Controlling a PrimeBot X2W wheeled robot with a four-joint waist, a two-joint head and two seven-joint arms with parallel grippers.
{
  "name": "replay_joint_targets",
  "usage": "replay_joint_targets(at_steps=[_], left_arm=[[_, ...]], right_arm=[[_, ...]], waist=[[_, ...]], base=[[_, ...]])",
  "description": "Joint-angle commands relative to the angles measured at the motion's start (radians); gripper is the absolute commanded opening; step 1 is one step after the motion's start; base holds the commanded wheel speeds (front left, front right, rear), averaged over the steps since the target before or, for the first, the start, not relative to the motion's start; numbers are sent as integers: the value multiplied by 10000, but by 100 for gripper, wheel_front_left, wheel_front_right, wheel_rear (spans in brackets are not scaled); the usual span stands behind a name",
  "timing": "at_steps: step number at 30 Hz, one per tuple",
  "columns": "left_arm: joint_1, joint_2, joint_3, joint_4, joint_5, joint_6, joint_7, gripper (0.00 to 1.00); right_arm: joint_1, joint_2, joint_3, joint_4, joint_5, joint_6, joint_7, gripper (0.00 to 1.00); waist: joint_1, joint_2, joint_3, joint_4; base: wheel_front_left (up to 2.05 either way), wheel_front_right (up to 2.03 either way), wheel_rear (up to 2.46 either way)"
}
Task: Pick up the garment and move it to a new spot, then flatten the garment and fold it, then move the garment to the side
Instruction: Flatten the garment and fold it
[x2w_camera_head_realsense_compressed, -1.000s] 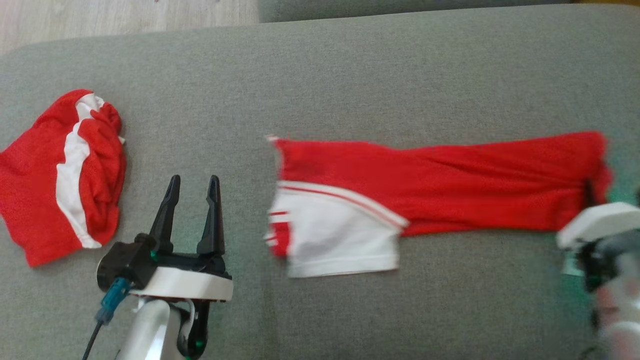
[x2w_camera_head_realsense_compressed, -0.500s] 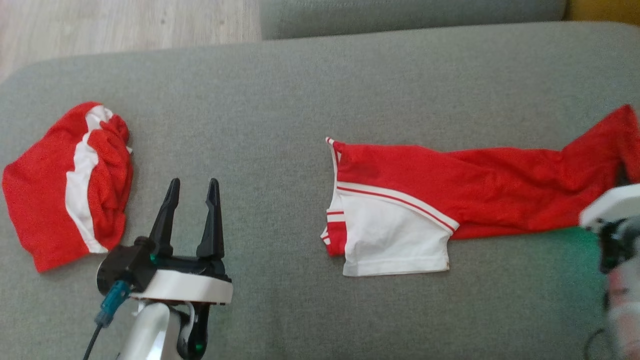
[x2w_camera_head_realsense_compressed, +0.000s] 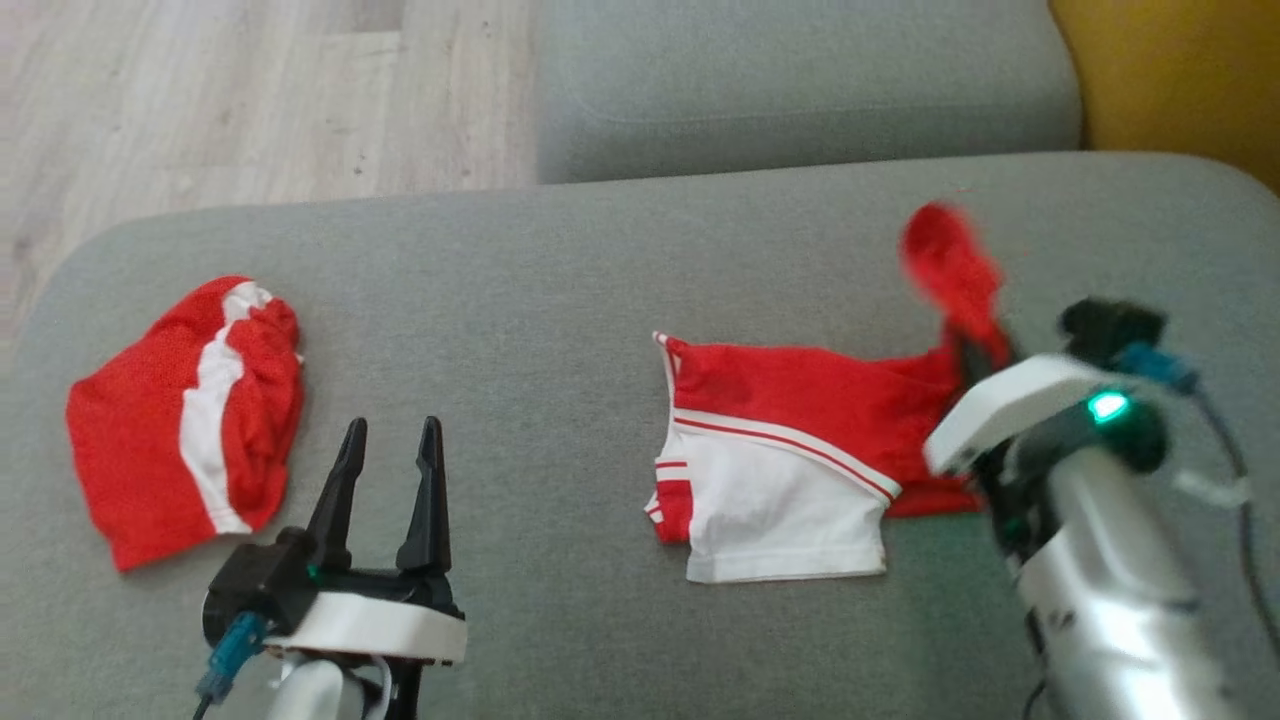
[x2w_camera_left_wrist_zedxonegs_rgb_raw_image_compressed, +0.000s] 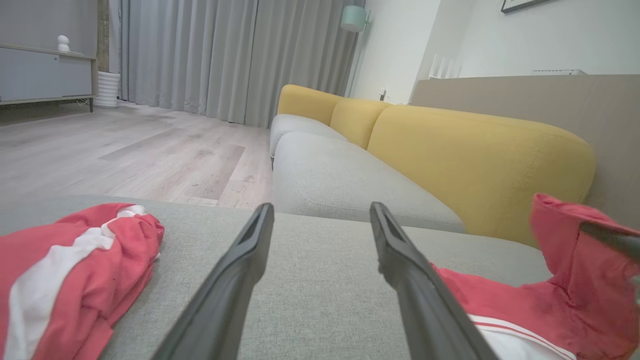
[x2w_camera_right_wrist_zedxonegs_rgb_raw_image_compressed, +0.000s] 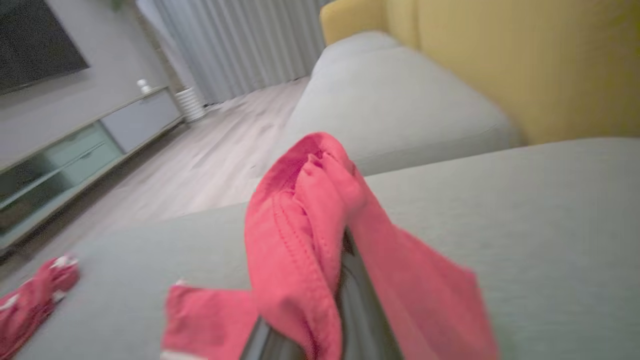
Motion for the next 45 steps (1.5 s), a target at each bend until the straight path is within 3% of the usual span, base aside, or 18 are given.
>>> replay_joint_targets(at_steps=[1,9,17,18,19,25,29,36,45], left_arm=[[-242,18,374,-287,-97,16,-95,100],[-113,17,321,-260,-130,16,-95,100],[-89,17,226,-191,-193,16,-95,100],[-90,17,221,-193,-196,16,-95,100],[-93,17,224,-197,-203,16,-95,100],[-103,17,363,-225,-245,16,-95,100],[-156,17,444,-299,-281,15,-95,100],[-263,17,350,-794,-281,15,-95,100],[-335,16,258,-1298,-278,41,-95,100]], right_arm=[[172,143,1097,-778,909,-9,224,0],[1040,147,2965,-1448,2218,-9,392,0],[1245,147,4279,-563,3585,-9,45,0],[1238,148,4462,-405,3901,-9,4,32],[1187,148,4691,-242,4036,-9,-113,100],[1209,148,7267,-1021,5490,-9,71,100],[858,148,7868,-1411,6169,-9,-105,100],[-591,31,6466,-303,4652,-9,-1441,100],[-183,-1737,3815,-186,2117,-9,-1904,100]], waist=[[2,0,-141,220],[2,0,-184,685],[2,0,-116,1082],[2,0,-100,1100],[2,0,-90,1112],[2,0,-65,997],[2,0,-109,786],[2,0,-142,199],[2,0,-52,-314]], base=[[0,0,0],[0,0,0],[0,0,0],[0,0,0],[0,0,0],[0,0,0],[0,0,0],[0,0,0],[0,0,0]])
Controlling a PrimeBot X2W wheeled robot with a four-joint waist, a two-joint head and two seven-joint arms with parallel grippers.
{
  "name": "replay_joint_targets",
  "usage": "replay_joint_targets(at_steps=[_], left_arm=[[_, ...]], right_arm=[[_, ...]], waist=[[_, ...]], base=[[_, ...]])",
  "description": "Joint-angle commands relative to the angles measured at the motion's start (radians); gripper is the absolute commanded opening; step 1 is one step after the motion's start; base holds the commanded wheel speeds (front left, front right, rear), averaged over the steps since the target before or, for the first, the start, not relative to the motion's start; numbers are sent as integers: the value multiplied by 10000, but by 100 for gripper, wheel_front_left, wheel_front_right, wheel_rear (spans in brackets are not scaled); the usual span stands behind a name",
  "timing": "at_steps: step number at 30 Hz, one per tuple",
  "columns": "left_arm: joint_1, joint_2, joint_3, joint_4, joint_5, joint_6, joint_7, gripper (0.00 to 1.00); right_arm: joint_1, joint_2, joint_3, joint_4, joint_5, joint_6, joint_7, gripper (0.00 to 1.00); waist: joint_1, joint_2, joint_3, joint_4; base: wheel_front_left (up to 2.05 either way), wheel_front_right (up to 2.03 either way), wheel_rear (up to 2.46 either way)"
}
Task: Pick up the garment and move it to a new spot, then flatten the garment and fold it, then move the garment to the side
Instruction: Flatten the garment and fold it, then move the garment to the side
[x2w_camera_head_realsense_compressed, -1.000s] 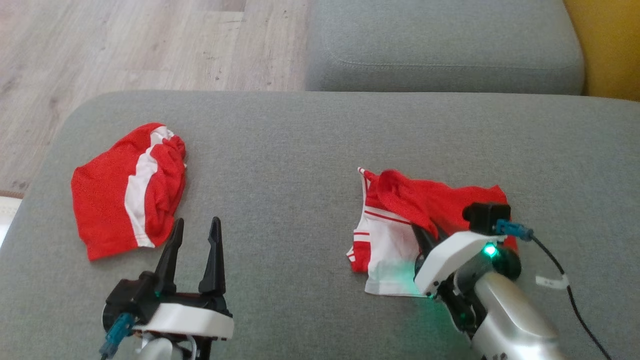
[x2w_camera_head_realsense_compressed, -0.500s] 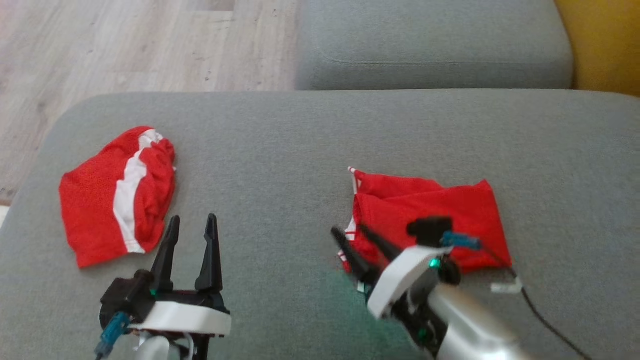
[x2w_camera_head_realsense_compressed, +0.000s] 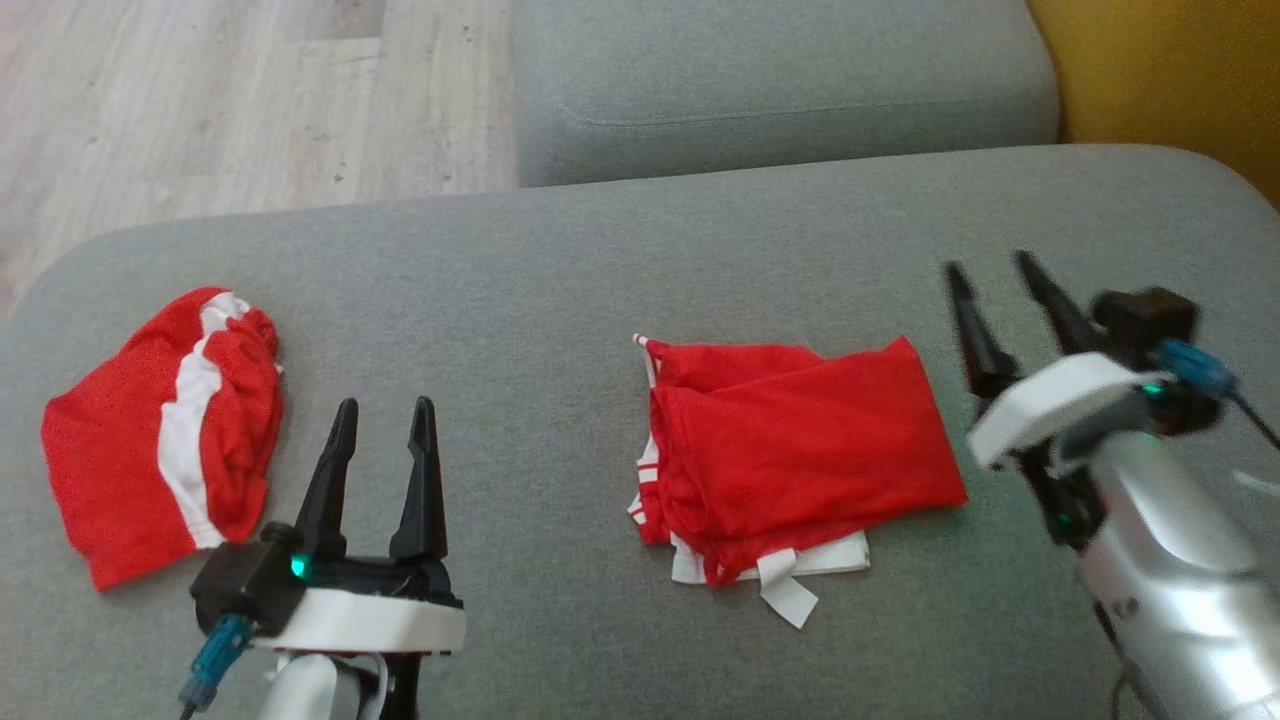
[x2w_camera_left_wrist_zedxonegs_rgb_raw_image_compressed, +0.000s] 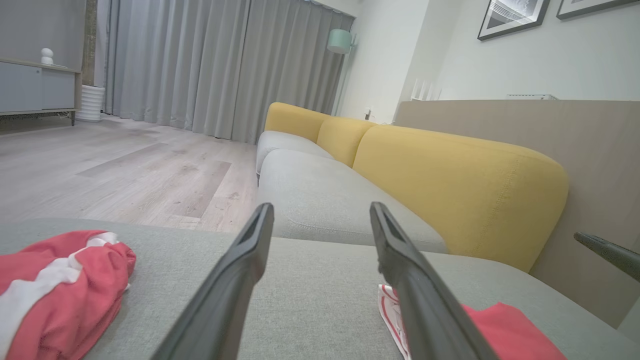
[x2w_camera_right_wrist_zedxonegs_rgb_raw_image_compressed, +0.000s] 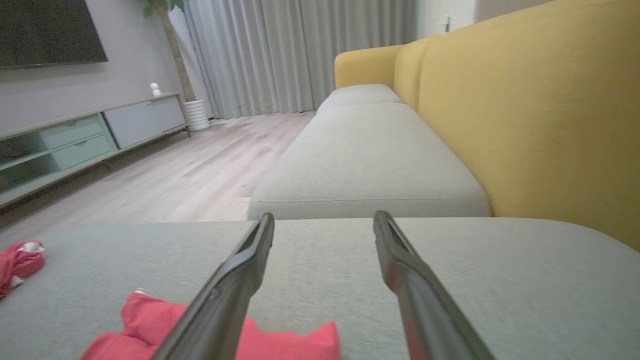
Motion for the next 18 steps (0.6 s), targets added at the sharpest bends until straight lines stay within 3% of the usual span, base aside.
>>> replay_joint_targets(at_steps=[1,5,12,18], left_arm=[[-492,18,274,-419,-29,45,-95,100],[-465,18,235,-482,-36,63,-95,100],[-326,18,197,-573,2,97,-95,100],[-86,18,234,-559,122,90,-95,100]], right_arm=[[239,25,-295,-486,-374,-9,-114,100],[950,44,-1440,-1169,-1288,-9,-119,100],[2623,1241,-3612,-2834,-2848,-9,-122,100],[3586,1857,-4193,-3646,-3492,-9,-123,100]], waist=[[0,0,49,-100],[0,0,104,-228],[0,0,194,-479],[0,0,247,-603]], base=[[0,0,0],[0,0,0],[0,0,0],[0,0,0]])
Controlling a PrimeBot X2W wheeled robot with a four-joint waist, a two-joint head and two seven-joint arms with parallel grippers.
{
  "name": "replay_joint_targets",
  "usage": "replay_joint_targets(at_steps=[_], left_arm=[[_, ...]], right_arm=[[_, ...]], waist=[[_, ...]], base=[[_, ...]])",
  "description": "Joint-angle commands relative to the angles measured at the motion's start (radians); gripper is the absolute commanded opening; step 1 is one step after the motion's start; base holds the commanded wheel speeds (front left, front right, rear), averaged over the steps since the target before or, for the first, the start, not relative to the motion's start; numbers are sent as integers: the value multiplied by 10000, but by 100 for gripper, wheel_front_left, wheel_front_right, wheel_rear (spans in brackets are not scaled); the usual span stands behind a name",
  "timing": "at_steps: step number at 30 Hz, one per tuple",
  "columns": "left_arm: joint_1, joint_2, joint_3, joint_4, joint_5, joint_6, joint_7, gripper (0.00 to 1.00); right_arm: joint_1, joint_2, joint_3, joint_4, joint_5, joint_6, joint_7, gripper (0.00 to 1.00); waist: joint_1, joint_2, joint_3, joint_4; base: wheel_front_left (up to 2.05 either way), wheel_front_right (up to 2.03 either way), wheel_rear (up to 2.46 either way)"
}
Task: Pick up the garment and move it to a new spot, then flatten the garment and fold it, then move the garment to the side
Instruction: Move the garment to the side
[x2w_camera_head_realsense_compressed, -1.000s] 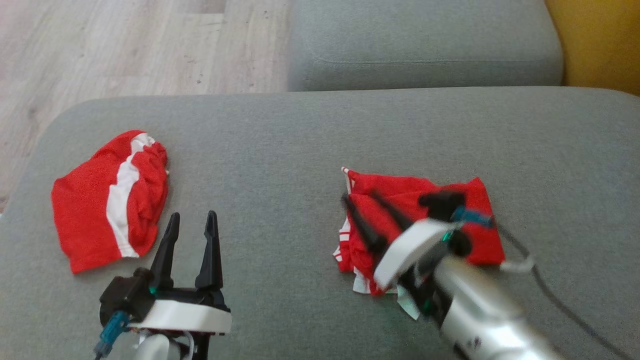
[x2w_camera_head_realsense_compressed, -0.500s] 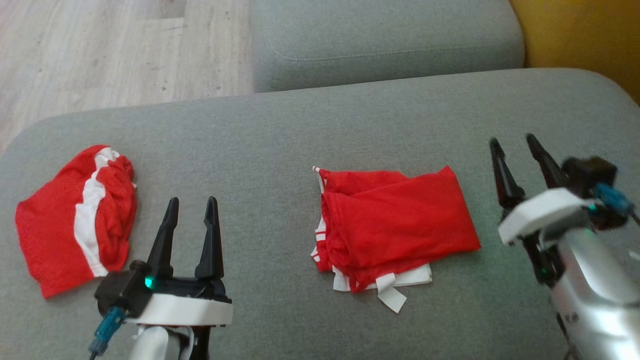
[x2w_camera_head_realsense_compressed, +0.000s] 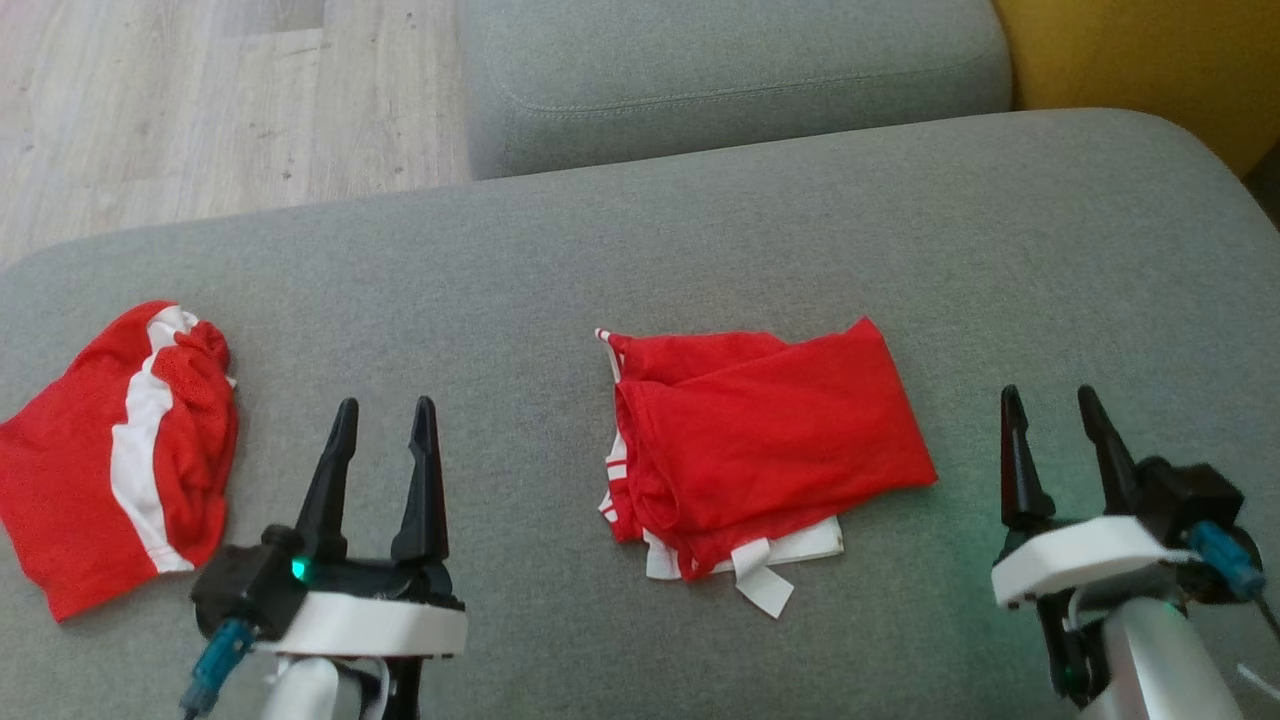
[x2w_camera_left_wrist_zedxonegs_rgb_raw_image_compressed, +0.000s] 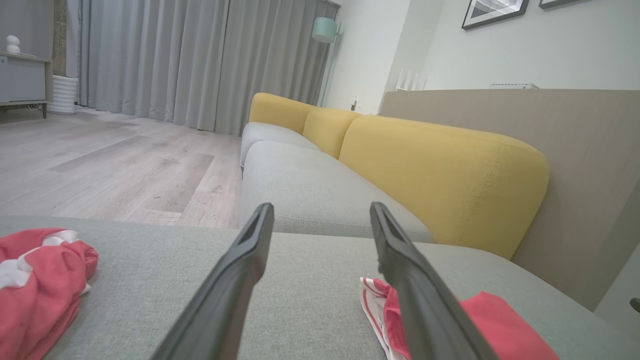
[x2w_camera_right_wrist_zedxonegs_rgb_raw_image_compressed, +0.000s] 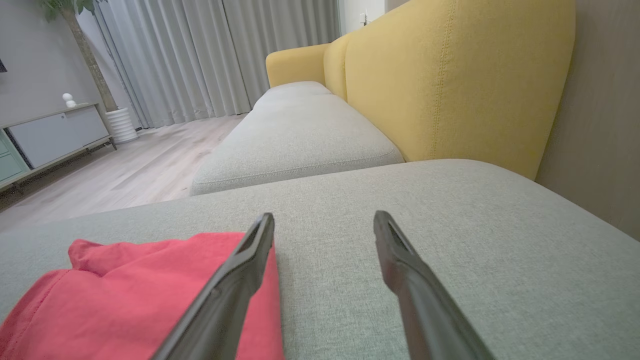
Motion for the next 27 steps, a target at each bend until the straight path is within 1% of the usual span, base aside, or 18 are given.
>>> replay_joint_targets(at_steps=[1,8,13,18,23,27], left_arm=[[-134,18,272,-358,125,4,-95,100],[-236,18,233,-418,179,-6,-95,100],[-470,18,110,-474,209,-19,-95,100],[-697,18,-80,-473,176,-32,-95,100],[-913,18,-183,-423,137,-42,-95,100],[-1021,18,-205,-372,113,-48,-95,100]], right_arm=[[-180,71,185,-453,-146,-9,-107,100],[-221,145,248,-541,-351,-9,-108,100],[-776,151,316,-153,-414,-9,-64,100],[-1431,152,259,734,-305,-9,245,100],[-1963,153,165,1970,-160,-9,568,100],[-2267,153,343,2934,171,-9,796,100]], waist=[[0,0,18,-12],[0,0,184,100],[0,0,605,336],[0,0,1070,676],[0,0,1394,1009],[0,0,1542,1181]], base=[[0,0,0],[0,0,0],[0,0,0],[0,0,0],[0,0,0],[0,0,0]])
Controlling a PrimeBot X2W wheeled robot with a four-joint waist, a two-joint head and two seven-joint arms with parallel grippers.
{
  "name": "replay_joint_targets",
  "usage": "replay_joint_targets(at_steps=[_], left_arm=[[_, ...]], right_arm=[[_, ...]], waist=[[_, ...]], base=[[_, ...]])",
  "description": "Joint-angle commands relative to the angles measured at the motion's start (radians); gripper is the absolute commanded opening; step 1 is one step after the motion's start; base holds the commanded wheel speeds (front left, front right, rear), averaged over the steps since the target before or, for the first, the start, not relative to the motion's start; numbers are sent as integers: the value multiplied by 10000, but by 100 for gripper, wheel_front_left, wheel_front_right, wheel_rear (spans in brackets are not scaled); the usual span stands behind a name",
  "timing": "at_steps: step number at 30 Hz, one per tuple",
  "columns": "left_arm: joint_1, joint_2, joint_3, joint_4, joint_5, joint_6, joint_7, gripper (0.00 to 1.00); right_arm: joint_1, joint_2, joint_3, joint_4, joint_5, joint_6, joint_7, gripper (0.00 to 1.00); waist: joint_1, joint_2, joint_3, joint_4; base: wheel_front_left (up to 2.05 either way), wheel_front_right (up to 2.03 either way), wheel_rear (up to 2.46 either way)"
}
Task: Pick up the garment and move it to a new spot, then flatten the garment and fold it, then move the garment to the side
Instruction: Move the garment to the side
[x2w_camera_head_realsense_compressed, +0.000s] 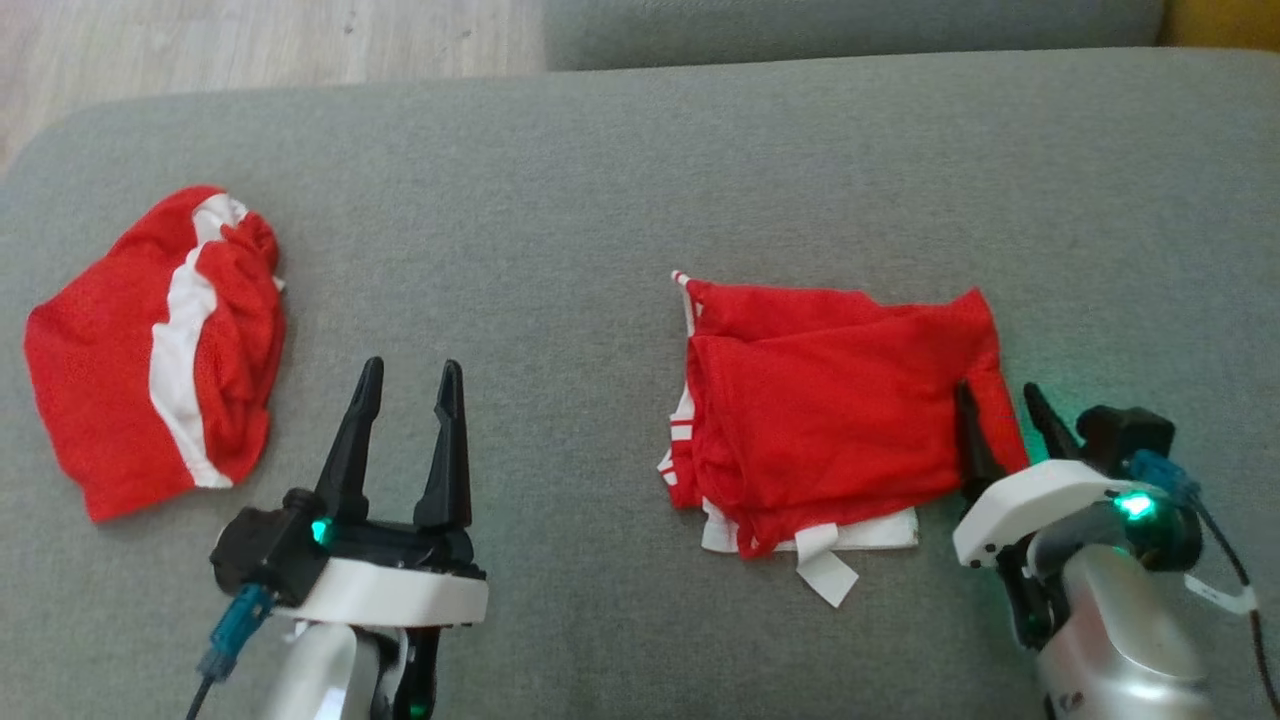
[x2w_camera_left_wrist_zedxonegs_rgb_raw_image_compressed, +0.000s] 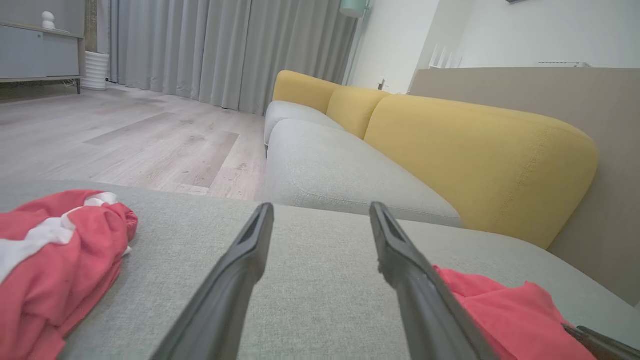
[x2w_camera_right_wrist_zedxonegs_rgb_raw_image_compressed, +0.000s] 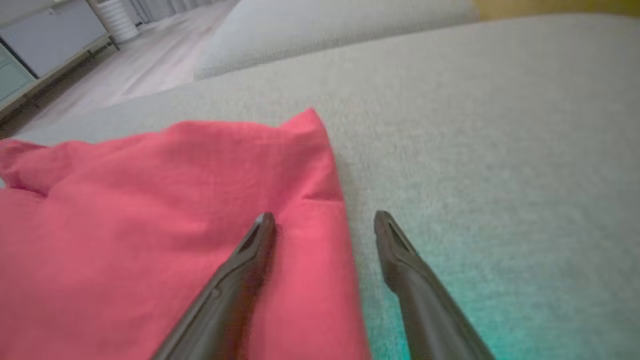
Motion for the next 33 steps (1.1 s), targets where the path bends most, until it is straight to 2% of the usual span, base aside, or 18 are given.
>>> replay_joint_targets(at_steps=[1,7,8,9,14,18,26,33], left_arm=[[-491,18,205,-281,12,-38,-95,100],[-544,18,177,-264,-4,-43,-95,100],[-551,18,176,-257,1,-44,-95,100],[-556,18,178,-246,9,-44,-95,100],[-535,18,243,-185,62,-48,-95,100],[-468,18,261,-165,81,-50,-95,100],[-517,18,227,-267,124,-55,-95,100],[-727,18,116,-312,212,-59,-95,100]], right_arm=[[-442,-4,424,109,250,-9,78,100],[-674,-4,1194,1039,812,-9,280,100],[-728,-4,1327,1181,797,-9,279,35],[-795,-4,1410,1281,756,-9,201,0],[-1279,-84,1283,1597,-131,-9,-267,0],[-1657,-590,1286,1495,-807,-9,-489,0],[-2475,-2713,1264,1350,-1219,-9,-421,0],[-3182,-4641,652,2087,-1395,-9,-145,0]], waist=[[-1,0,110,116],[-1,0,216,160],[-1,0,226,146],[-1,0,234,125],[-1,0,157,-57],[-1,0,49,-220],[-1,0,213,-359],[-1,0,727,-174]], base=[[0,0,0],[0,0,0],[0,0,0],[0,0,0],[0,0,0],[0,0,0],[0,0,0],[0,0,0]])
